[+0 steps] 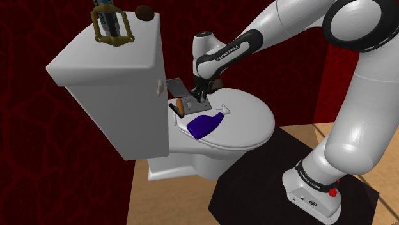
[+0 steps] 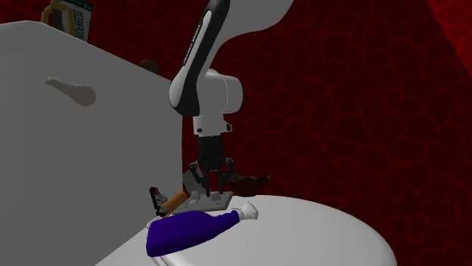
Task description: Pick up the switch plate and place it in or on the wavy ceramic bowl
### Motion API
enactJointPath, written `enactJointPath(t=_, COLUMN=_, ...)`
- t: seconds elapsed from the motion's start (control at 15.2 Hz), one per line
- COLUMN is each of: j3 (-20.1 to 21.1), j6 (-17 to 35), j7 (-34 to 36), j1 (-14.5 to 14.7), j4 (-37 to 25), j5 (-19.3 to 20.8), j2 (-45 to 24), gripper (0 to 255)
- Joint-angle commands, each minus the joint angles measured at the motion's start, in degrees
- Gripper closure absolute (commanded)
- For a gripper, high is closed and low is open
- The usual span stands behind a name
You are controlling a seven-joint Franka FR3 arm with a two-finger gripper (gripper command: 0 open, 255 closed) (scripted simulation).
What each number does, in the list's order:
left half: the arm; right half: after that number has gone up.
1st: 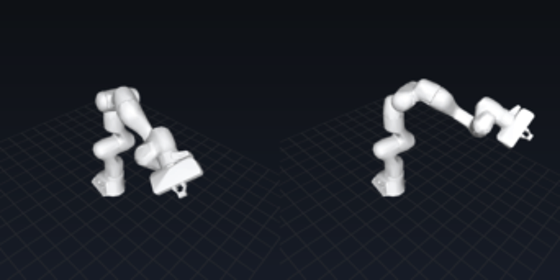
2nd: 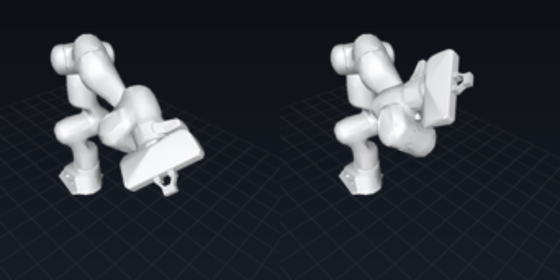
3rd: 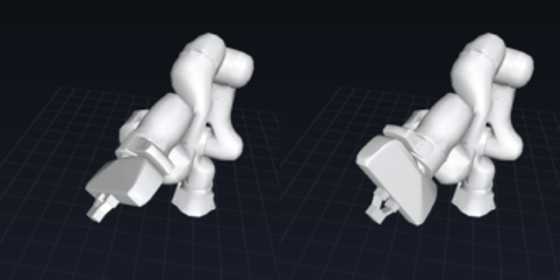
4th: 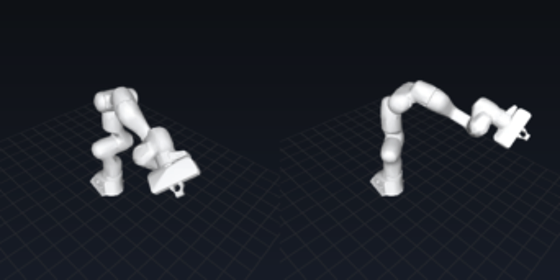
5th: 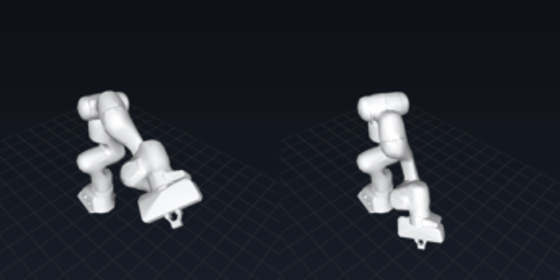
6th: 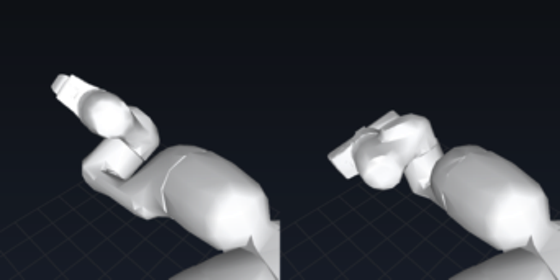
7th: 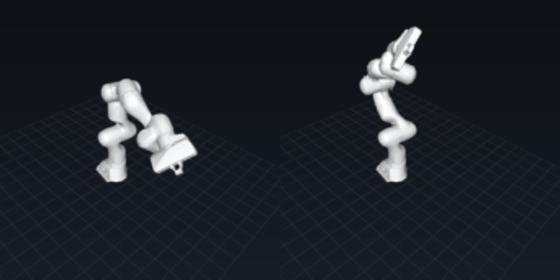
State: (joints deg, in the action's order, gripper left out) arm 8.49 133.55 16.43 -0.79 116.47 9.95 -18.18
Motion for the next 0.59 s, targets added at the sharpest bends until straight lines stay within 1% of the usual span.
enactJointPath(t=0.0, j3=0.00, j6=0.01, j7=0.00, j1=0.00, j4=0.00, j5=0.00, j2=-0.01, gripper=255)
enactJointPath(t=0.46, j3=0.00, j6=0.01, j7=0.00, j1=0.00, j4=0.00, j5=0.00, j2=-0.01, gripper=255)
enactJointPath(t=0.53, j3=0.07, j6=-0.63, j7=-0.15, j1=-0.04, j4=-0.14, j5=-0.17, j2=0.49, gripper=255)
